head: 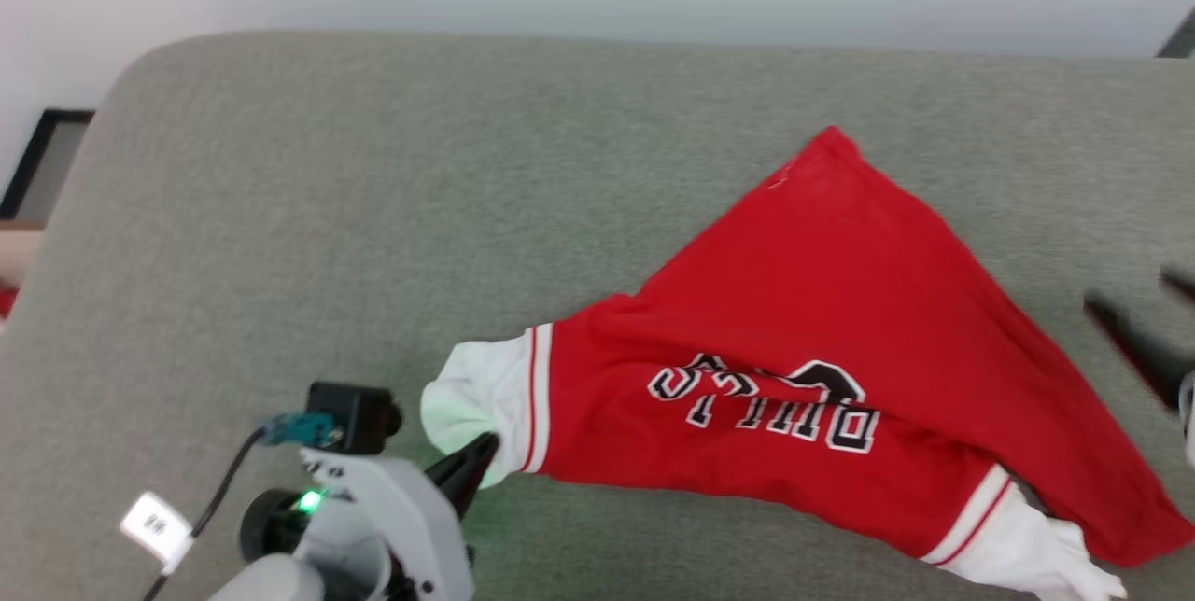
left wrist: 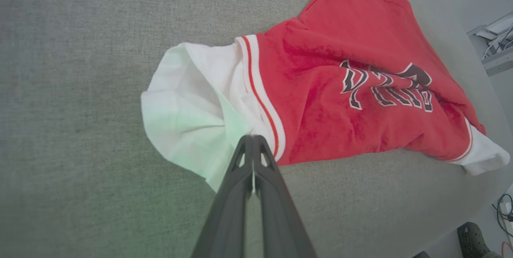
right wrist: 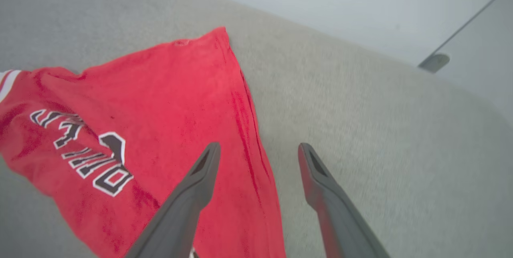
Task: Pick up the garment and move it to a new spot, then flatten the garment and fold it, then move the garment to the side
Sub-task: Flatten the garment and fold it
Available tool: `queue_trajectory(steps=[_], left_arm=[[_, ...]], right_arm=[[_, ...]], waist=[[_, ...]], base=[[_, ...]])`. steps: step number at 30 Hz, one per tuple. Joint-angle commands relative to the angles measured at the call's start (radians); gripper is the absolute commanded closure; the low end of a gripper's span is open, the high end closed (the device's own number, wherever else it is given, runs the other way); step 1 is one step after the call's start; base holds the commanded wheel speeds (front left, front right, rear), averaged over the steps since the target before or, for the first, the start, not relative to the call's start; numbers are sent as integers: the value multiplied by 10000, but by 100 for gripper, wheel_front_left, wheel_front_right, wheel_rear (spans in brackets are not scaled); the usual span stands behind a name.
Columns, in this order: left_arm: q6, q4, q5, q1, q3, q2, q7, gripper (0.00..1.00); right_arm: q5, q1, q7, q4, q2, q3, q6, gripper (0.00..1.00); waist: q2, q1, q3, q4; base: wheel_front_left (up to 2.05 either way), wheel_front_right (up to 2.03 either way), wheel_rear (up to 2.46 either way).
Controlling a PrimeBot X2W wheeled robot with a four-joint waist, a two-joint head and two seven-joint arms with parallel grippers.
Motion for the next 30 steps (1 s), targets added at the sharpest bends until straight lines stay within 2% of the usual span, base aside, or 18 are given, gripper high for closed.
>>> queue_trajectory(steps=[1, 6, 13, 22, 30], left_arm=[[-95, 12, 106, -251, -82, -142, 42, 100], [-305, 175, 267, -706, -334, -547, 75, 100], [-885, 715, 501, -1623, -846, -1353, 124, 100], [-1685, 1643, 672, -2502, -1318, -2234, -17, 100], [-2108, 2298, 726, -2838, -1561, -2761, -222, 100]], right_arm=[[-317, -589, -456, 69, -83, 317, -11, 0], [-764, -2049, -1546, 1073, -103, 1262, -11, 0], [-512, -4681, -2315, 4011, -352, 3154, -11, 0], [425, -7040, -1615, 7026, -668, 5476, -11, 0], [892, -7840, -939, 8880, -755, 7177, -11, 0]], waist=[[0, 0, 299, 426], [0, 0, 641, 915], [0, 0, 1272, 1864], [0, 0, 1968, 2951], [0, 0, 2325, 3527]], base=[[0, 0, 0], [0, 0, 0], [0, 0, 0], [0, 0, 0], [0, 0, 0]])
